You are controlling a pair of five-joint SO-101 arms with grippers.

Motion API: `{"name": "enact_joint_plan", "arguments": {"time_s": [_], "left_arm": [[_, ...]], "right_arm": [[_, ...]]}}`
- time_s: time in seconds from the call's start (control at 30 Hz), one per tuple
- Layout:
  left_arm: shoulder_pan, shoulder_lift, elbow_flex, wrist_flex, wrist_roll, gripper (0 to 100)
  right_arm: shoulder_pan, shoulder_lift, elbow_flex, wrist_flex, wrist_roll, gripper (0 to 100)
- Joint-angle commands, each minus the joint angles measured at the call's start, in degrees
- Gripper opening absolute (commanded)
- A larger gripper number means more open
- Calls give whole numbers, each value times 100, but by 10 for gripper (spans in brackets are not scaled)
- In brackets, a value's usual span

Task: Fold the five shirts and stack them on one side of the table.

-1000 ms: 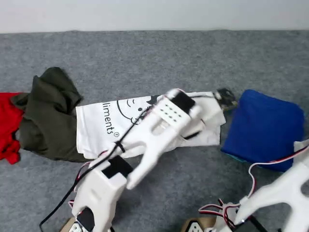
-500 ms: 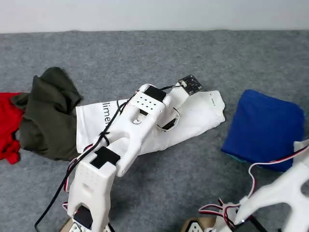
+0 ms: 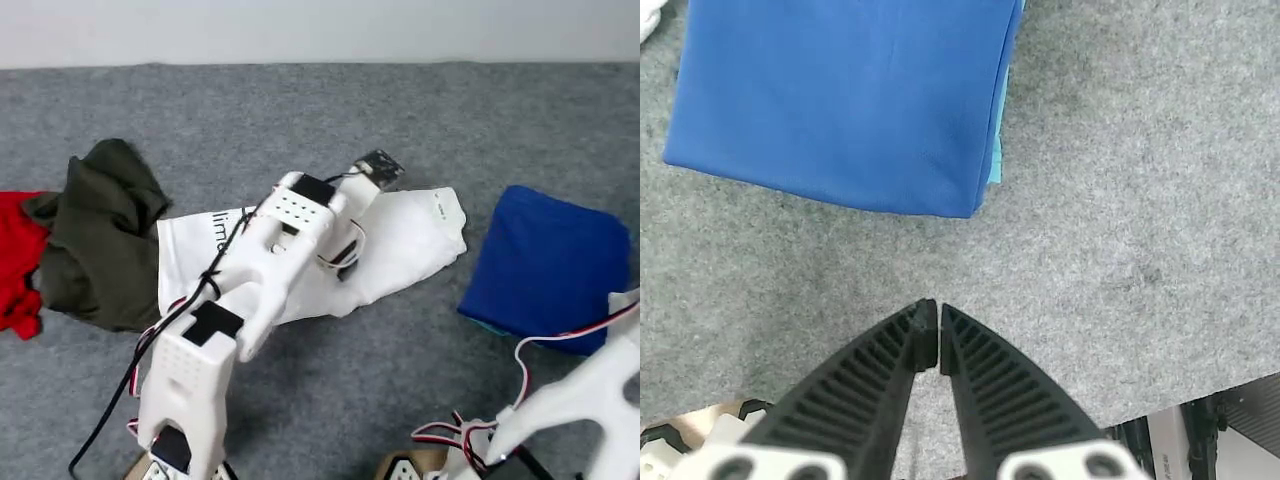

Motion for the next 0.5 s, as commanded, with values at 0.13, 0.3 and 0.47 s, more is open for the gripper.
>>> {"name": "enact_joint_plan", "arguments": {"time_s": [0.13, 0.3, 0.47], "left_arm": [[-413, -352, -321, 281, 62, 160], [-378, -343, -1367, 993, 53, 136], [-484, -343, -2782, 1802, 53, 137]], "right_arm": [[-40, -189, -35, 224, 70, 9], [-48, -189, -35, 224, 422, 9], [-57, -145, -35, 215, 431, 9]]}}
